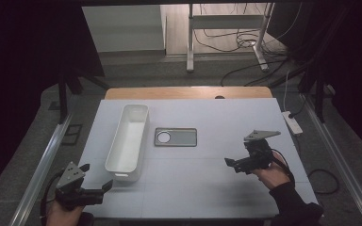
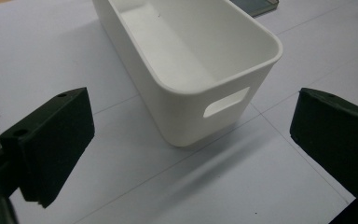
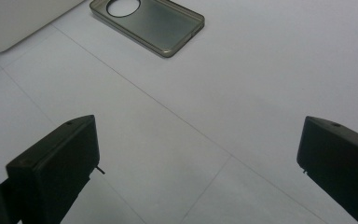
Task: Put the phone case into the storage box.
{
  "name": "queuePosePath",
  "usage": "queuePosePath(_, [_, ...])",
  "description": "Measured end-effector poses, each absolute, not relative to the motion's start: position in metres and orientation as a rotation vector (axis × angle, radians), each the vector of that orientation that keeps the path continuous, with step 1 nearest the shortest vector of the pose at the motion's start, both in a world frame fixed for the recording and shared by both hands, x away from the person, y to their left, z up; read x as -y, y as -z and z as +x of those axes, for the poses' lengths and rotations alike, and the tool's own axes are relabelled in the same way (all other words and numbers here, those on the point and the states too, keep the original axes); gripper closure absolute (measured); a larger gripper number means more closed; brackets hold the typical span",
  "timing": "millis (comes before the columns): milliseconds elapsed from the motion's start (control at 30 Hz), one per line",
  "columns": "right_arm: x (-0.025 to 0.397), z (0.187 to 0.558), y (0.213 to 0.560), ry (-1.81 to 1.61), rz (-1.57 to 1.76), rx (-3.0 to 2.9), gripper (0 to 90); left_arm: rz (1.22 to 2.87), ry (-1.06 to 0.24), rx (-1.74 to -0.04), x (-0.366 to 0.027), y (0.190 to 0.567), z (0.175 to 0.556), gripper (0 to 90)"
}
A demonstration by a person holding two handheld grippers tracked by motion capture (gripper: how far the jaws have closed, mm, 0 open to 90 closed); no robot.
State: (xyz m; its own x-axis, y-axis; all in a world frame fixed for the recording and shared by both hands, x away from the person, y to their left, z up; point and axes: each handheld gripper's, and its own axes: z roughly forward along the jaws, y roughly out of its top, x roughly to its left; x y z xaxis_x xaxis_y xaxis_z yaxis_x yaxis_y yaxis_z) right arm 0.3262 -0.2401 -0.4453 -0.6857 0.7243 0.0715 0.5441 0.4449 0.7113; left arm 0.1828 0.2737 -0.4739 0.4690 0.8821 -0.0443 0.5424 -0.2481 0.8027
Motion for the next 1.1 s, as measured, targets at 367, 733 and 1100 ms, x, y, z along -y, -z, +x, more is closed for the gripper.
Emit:
queuePosePath(367, [0.227,0.344,0.448,-1.061,1.087,-2.474,0.0,1.927,-0.544,-1.188,-0.274,0.474,0.183,0.7])
queuePosePath(733, [0.211,0.36,0.453,-0.989,1.054,-2.514,0.0,1.927,-0.544,-1.188,-0.274,0.474,0.183,0.7])
queuePosePath(1100, [0.194,0.374,0.458,-0.947,1.041,-2.546,0.0,1.925,-0.543,-1.187,-0.274,0.474,0.183,0.7])
